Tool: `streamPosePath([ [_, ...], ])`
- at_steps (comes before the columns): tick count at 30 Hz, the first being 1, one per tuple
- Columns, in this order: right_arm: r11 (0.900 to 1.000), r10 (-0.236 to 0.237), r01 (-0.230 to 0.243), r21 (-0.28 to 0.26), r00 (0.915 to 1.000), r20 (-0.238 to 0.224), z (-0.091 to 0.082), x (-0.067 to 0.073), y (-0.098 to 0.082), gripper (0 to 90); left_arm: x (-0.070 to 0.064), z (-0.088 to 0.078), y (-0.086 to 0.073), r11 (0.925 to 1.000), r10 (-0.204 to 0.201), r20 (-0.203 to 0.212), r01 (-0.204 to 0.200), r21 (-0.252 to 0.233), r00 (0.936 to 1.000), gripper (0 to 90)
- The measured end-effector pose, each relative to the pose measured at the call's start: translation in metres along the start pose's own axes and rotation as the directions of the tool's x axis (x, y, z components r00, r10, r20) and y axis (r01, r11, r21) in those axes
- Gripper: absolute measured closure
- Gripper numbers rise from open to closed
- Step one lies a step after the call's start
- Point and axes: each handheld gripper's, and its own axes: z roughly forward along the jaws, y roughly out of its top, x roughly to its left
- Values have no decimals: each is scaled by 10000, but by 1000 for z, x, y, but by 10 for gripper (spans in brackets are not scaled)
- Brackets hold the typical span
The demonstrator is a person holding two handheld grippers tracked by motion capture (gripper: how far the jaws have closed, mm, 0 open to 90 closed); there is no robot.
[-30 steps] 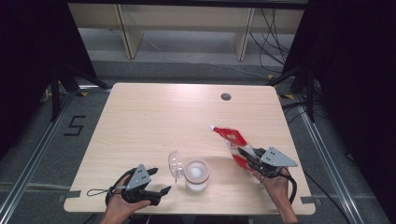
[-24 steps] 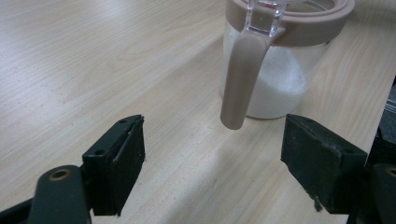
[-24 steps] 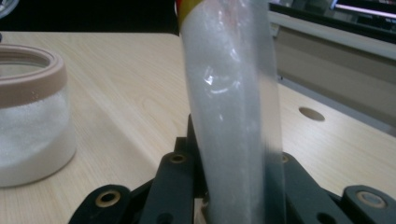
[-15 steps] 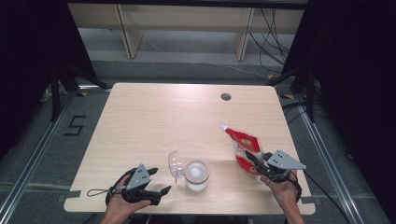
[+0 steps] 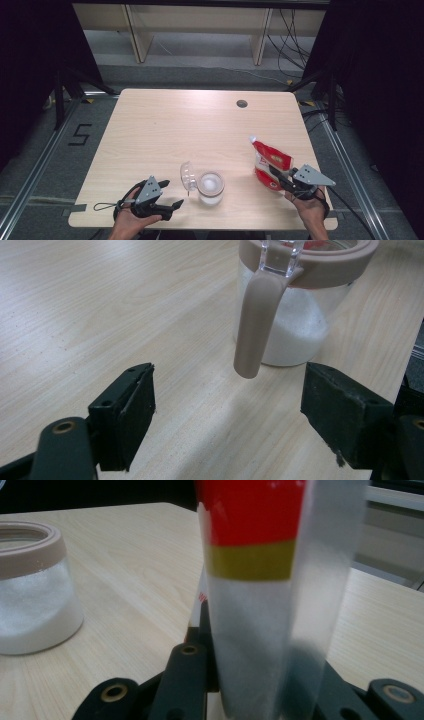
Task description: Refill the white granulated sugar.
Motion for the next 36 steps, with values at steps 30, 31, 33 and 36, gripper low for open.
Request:
streamPosePath([
  [30, 9862, 1557, -1622, 317, 9762, 1509, -38, 16, -2, 385, -2, -1, 3, 9976, -662, 277, 667, -173, 9974, 212],
  [31, 9891, 1367, -1435, 333, 9784, 1552, -40, 16, -2, 385, -2, -1, 3, 9976, -662, 277, 667, -173, 9974, 212],
  [33, 9867, 1467, -1568, 426, 9724, 1814, -44, 19, -3, 379, 0, -1, 4, 9982, -524, 304, 533, -286, 9982, 212],
  [36, 9854, 1490, -1606, 562, 9739, 1715, -48, 20, -5, 370, -1, -2, 4, 9951, -961, 400, 970, -200, 9946, 212],
])
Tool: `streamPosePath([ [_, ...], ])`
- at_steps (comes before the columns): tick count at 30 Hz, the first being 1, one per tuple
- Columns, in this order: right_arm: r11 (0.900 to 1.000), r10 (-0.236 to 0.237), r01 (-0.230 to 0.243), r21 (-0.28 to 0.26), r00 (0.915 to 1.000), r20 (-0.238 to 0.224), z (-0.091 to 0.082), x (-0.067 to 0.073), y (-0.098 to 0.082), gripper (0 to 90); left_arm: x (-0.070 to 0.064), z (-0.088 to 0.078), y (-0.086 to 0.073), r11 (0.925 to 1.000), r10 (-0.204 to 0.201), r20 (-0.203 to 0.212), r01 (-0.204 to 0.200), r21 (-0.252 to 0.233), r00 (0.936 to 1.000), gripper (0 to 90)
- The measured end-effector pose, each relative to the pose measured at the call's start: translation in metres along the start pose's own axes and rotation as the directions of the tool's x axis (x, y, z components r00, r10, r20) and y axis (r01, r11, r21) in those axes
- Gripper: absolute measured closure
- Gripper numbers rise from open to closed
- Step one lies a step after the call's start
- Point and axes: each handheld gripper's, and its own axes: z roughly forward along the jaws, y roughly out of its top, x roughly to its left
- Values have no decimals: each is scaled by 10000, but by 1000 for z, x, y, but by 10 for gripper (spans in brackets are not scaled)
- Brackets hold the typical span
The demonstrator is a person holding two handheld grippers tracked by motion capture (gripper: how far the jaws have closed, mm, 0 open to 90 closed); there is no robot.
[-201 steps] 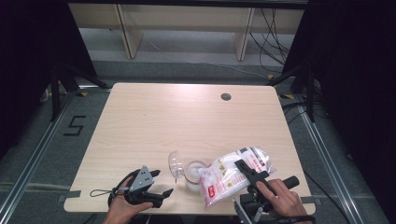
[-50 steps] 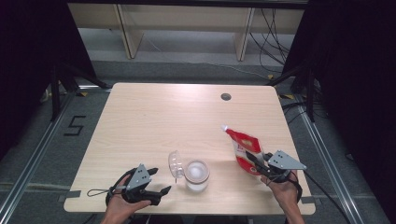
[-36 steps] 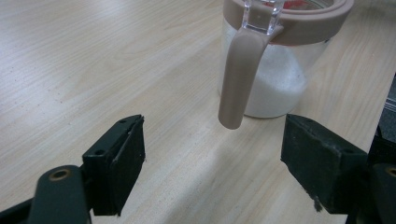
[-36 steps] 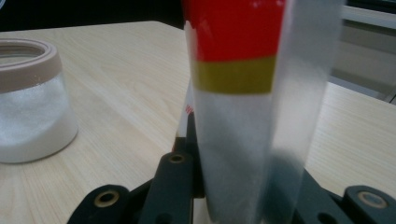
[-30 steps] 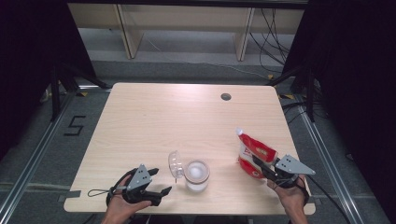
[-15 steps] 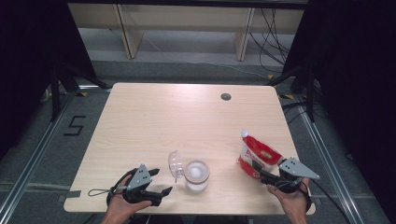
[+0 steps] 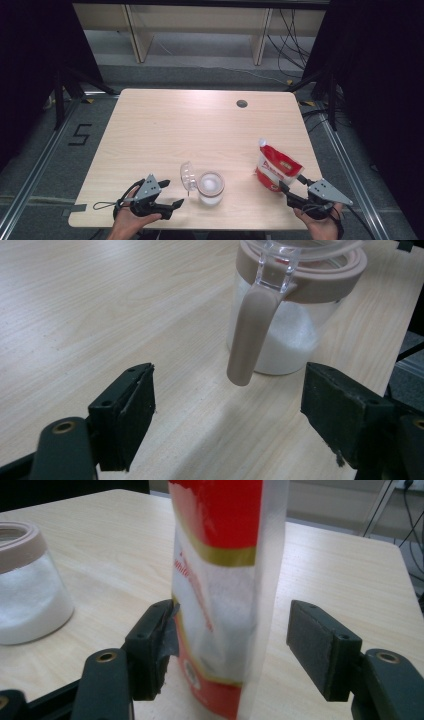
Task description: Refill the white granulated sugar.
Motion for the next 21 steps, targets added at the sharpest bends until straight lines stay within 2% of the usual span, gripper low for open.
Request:
streamPosePath([
  [3, 10000, -74, 74, 53, 10000, 18, -2, 2, -1, 360, 0, -1, 1, 9999, -83, 178, 84, -76, 9998, 212],
  [4, 9998, 56, -59, 211, 9998, 171, -7, 5, -3, 347, -2, -1, 3, 9995, -222, 248, 227, -197, 9994, 212],
  [5, 9997, -153, 150, 199, 9997, 164, -7, 4, -3, 336, -2, -2, 4, 9998, -142, 173, 145, -131, 9997, 212],
  [10, 9996, 37, -40, 292, 9999, 104, -13, 8, -6, 327, -3, -4, 4, 9998, -171, 178, 172, -97, 9997, 212],
  [11, 9994, -226, 223, 253, 9997, 98, -14, 9, -6, 326, -4, -4, 5, 9996, -202, 209, 206, -202, 9996, 212],
  [12, 9994, -155, 149, 322, 9997, 193, -15, 11, -7, 326, -4, -5, 5, 9996, -216, 170, 218, -161, 9996, 212],
  [13, 9989, -276, 268, 385, 9994, 215, -16, 11, -7, 326, -4, -6, 5, 9996, -200, 127, 202, -178, 9997, 212],
  [14, 9984, -439, 428, 374, 9986, 298, -17, 11, -7, 326, -4, -6, 6, 9999, -86, 84, 87, -149, 9999, 212],
  [15, 9987, -228, 216, 456, 9994, 256, -17, 14, -8, 325, -3, -7, 7, 9999, 103, 59, -102, -112, 9999, 212],
  [16, 9984, -340, 328, 465, 9991, 270, -18, 14, -9, 323, -2, -8, 7, 9997, 214, 83, -213, -131, 9997, 212],
  [17, 9984, -195, 183, 530, 9995, 230, -19, 15, -9, 323, -3, -9, 7, 9997, 191, 26, -190, -122, 9998, 212],
  [19, 9979, -332, 317, 559, 9991, 260, -20, 15, -9, 324, -4, -10, 7, 9998, -34, 46, 35, -203, 10000, 212],
  [21, 9980, -309, 290, 559, 9990, 329, -21, 16, -10, 323, -4, -11, 8, 9998, -11, -13, 11, -182, 10000, 212],
])
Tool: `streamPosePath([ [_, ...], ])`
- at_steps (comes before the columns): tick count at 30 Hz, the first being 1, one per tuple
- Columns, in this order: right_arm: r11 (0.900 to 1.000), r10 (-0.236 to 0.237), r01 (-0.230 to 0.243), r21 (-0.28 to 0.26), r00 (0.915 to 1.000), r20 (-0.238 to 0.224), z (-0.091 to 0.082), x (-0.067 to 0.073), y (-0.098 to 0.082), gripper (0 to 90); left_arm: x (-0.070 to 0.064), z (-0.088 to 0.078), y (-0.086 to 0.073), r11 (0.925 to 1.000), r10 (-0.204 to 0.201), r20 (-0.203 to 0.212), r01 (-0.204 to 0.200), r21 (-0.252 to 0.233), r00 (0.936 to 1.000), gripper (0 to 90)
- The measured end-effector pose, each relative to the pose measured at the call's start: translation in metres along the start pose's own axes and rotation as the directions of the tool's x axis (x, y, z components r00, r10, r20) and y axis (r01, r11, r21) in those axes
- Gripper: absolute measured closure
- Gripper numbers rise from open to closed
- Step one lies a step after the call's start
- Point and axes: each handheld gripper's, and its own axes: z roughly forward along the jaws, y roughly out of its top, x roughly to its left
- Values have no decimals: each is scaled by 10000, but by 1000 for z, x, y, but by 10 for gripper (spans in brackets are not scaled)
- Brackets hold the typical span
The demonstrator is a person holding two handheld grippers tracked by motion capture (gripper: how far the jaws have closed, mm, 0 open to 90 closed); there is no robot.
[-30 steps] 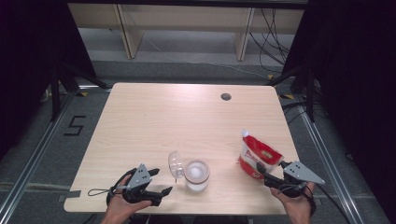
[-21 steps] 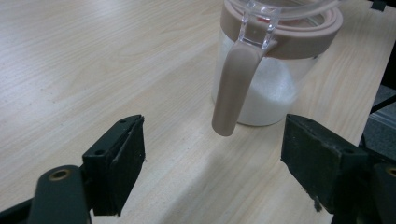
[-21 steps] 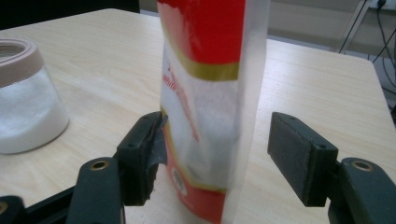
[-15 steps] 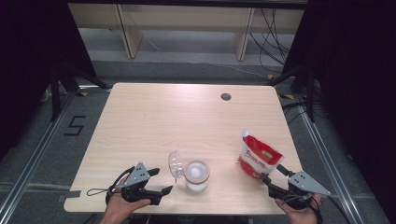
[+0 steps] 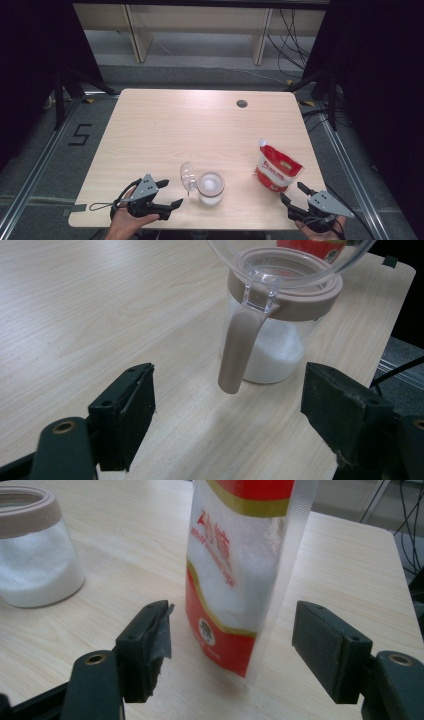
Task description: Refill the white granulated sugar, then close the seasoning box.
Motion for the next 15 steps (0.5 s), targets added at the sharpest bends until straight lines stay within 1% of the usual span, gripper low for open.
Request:
streamPosePath([
  [1, 9999, -131, 131, -27, 9999, 21, 0, -1, 0, 323, -1, 0, 0, 9999, -76, 62, 77, -73, 10000, 212],
  [2, 9997, -224, 224, -23, 9997, 92, 0, -1, 0, 322, -1, 0, 0, 10000, -11, 18, 11, -6, 10000, 212],
  [3, 9999, -125, 126, 31, 9999, -15, 0, -1, 0, 323, -1, 0, 1, 10000, -61, 47, 61, 21, 10000, 212],
  [4, 9998, -192, 193, 65, 9998, -110, 1, -1, 0, 323, -2, 0, 2, 10000, 7, -19, -7, 24, 10000, 214],
  [5, 9996, -156, 159, 224, 9998, -117, 1, 0, -1, 323, -3, -1, 3, 10000, 48, -27, -48, 58, 10000, 220],
  [6, 9996, -156, 159, 224, 9998, -117, 1, 0, -1, 323, -3, -1, 3, 10000, 48, -27, -48, 58, 10000, 226],
  [7, 9987, -388, 393, 311, 9991, -177, 2, -1, -1, 323, -3, -1, 5, 9997, 182, 5, -182, 149, 9998, 229],
  [8, 9989, -322, 327, 338, 9994, -154, 2, 0, -1, 323, -4, -1, 5, 9997, 187, 27, -187, 153, 9998, 236],
  [9, 9989, -373, 379, 283, 9991, -210, 2, -1, -1, 323, -3, 0, 5, 9995, 283, 128, -285, 151, 9995, 248],
  [10, 9989, -373, 379, 283, 9991, -210, 2, -1, -1, 323, -3, 0, 5, 9995, 283, 128, -285, 151, 9995, 262],
  [11, 9988, -364, 369, 315, 9992, -178, 3, -1, -2, 322, -5, 0, 5, 9998, 106, 117, -108, 167, 9999, 286],
  [12, 9988, -295, 303, 390, 9993, -212, 3, -1, -2, 321, -5, 0, 5, 9997, 153, 103, -155, 166, 9998, 310],
  [13, 9986, -480, 481, 220, 9988, -51, 3, -3, -2, 320, -5, 0, 5, 9998, 80, 127, -82, 186, 9999, 343],
  [14, 9989, -337, 341, 326, 9993, -128, 3, -3, -2, 320, -5, 0, 5, 9999, 47, 156, -50, 134, 9999, 383],
  [15, 9988, -305, 313, 381, 9993, -223, 2, -3, -2, 320, -5, -1, 6, 9996, 239, 122, -240, 151, 9996, 433],
])
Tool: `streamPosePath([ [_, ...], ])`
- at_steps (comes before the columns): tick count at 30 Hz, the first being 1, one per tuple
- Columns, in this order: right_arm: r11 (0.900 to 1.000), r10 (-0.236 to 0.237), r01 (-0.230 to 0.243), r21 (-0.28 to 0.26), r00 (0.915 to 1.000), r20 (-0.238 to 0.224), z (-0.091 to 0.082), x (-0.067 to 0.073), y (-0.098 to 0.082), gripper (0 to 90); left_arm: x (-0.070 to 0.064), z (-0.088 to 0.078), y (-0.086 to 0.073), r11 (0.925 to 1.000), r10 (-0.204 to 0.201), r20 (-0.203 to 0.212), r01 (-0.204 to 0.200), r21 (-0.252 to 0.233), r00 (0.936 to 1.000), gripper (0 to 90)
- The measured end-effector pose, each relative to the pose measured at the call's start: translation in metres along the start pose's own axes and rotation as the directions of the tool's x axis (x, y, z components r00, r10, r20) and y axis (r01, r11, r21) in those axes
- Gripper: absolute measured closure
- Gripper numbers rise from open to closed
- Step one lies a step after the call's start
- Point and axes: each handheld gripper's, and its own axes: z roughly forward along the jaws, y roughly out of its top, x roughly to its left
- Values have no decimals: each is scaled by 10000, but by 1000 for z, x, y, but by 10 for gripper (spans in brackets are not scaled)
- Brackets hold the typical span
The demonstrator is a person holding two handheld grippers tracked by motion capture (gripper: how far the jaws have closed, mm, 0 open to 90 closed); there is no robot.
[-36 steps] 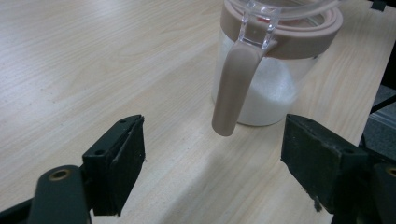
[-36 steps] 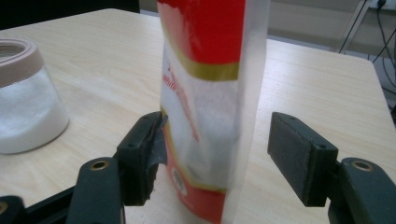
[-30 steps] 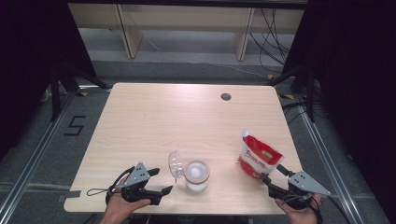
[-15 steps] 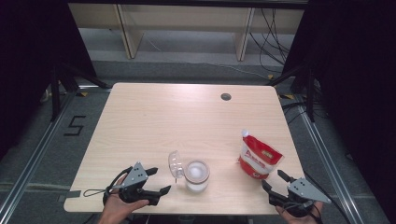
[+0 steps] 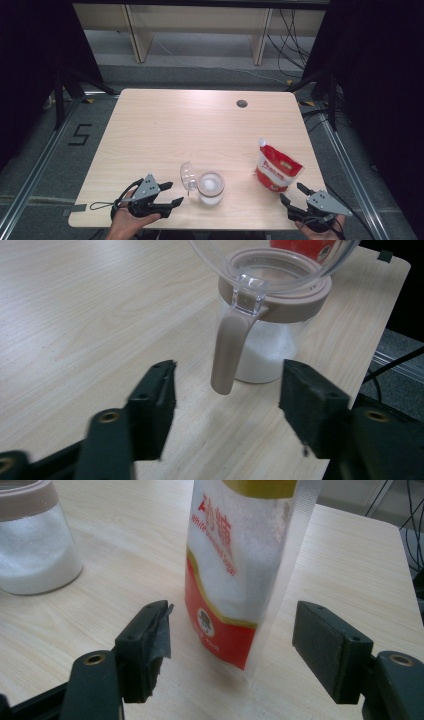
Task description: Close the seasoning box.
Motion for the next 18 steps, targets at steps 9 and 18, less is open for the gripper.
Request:
streamPosePath([
  [9, 9998, -159, 161, -90, 9998, 152, 1, 2, 1, 322, -5, -6, 3, 9966, 739, -146, -744, -363, 9972, 882],
  [18, 9998, 200, -201, 18, 9998, 20, 0, 5, 2, 323, -8, -7, 10, 9944, 931, -57, -933, -504, 9956, 895],
])
